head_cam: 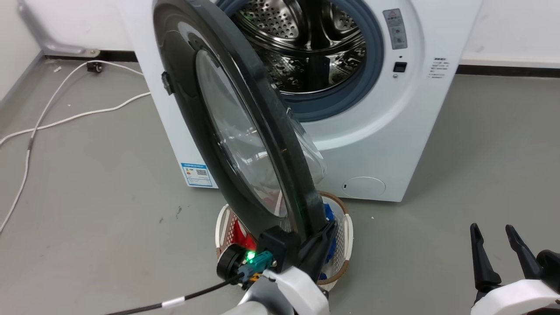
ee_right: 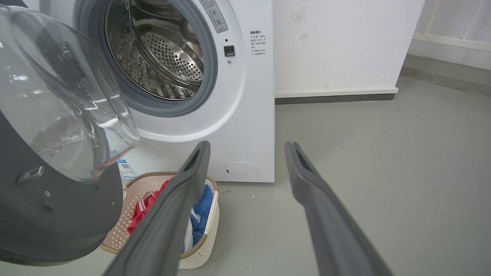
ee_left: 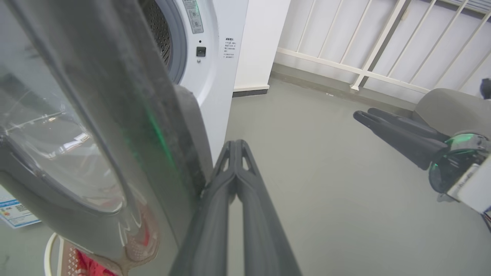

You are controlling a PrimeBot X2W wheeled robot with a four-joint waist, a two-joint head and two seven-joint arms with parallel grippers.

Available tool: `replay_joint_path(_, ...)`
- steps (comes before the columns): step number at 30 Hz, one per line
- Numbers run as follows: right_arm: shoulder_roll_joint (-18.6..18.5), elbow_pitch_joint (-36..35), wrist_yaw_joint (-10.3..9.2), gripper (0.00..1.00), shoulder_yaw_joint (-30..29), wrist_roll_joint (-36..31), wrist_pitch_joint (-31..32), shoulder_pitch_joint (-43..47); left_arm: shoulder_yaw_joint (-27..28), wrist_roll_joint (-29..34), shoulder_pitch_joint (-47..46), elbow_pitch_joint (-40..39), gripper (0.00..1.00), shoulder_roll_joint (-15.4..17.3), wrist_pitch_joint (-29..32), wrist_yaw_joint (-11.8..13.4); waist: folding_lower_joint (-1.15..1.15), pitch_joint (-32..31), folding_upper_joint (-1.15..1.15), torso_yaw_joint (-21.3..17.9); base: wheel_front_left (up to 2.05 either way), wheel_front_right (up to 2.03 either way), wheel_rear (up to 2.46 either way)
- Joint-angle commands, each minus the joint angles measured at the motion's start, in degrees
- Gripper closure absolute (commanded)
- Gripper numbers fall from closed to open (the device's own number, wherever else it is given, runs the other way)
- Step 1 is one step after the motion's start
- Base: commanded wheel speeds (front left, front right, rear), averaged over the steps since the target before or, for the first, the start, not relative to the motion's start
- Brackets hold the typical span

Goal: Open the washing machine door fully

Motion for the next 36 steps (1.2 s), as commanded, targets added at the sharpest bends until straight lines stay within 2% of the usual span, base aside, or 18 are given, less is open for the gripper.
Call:
replay_joint_path(1,0.12,-0.21,0.01,0.00,-0.09,0.11,0.22,0.50,2.72,0.26,-0.03,1.28,1.00,4.37,0.04,3.06,0.00,-0.01,0.00,0.62,0.00,0.00,0.00)
replay_joint_path(8,0.11,-0.30,0.01,0.00,-0.28,0.28,0.30,-0.06,1.63,2.27,0.05,-3.02,1.00,6.64,0.41,4.21,0.00,0.23,0.00,3.14,0.00,0.00,0.00)
replay_joint_path(12,0.11,-0.13,0.01,0.00,-0.43,0.19,0.20,-0.03,0.86,2.91,0.58,-5.70,1.00,6.62,0.27,4.53,0.00,0.38,0.00,5.12,0.00,0.00,0.00)
replay_joint_path(19,0.08,-0.59,0.01,0.00,-0.89,-0.09,0.13,-0.37,1.09,3.54,2.53,-9.41,1.00,7.91,-0.33,6.99,0.00,0.72,0.00,10.08,0.00,0.00,0.00)
replay_joint_path(28,0.08,-1.38,0.01,0.00,-1.28,-0.38,0.27,-0.79,4.03,1.79,5.48,-11.30,1.00,9.86,-2.27,9.25,0.00,1.06,0.00,16.92,0.00,0.00,0.00)
replay_joint_path(36,0.07,-2.27,0.00,0.00,-1.24,-0.57,0.71,-0.90,9.52,-1.94,8.76,-10.91,1.00,13.36,-4.28,8.19,0.00,1.04,0.00,19.71,0.00,0.00,0.00)
